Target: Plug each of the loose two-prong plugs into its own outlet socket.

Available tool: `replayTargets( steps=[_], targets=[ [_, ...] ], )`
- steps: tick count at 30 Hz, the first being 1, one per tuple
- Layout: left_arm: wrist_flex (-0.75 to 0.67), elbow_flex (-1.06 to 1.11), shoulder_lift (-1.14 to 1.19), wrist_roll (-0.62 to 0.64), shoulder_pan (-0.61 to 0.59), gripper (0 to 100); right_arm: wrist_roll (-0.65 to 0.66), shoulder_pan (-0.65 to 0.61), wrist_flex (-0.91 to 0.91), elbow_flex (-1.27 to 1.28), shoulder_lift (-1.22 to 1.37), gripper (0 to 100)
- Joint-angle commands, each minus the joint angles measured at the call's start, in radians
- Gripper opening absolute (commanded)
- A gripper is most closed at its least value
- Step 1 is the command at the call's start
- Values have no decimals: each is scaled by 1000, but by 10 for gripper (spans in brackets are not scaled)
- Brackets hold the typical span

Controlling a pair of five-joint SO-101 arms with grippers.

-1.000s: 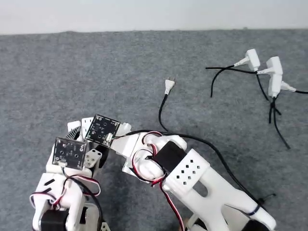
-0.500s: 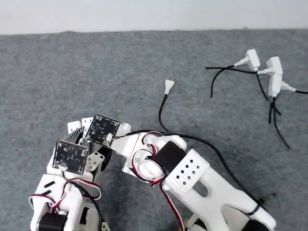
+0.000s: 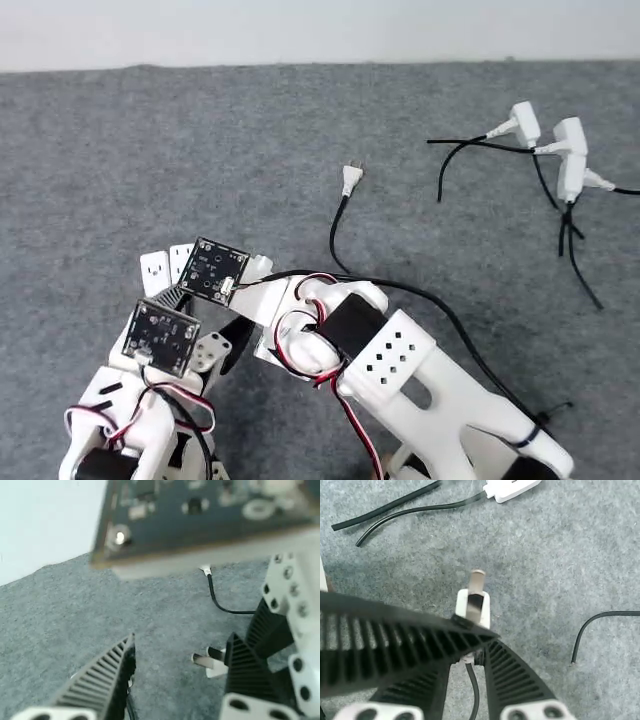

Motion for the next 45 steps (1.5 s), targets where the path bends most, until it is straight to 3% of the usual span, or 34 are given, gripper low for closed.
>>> replayTargets(
  steps=[1, 12, 26, 32, 45],
  targets=[
    [5, -35, -18, -14, -5, 290, -14, 12, 2, -66, -44, 9],
    [-265, 229, -18, -58, -193, 290, -14, 10, 62, -61, -183, 9],
    [-242, 219, -18, -57, -164, 289, -11, 42, 58, -17, -262, 9],
    [-94, 28, -18, -2, -178, 290, -11, 42, 58, -15, -260, 9],
    [-72, -5, -18, 0, -124, 290, -11, 38, -31, 52, -226, 9]
  ],
)
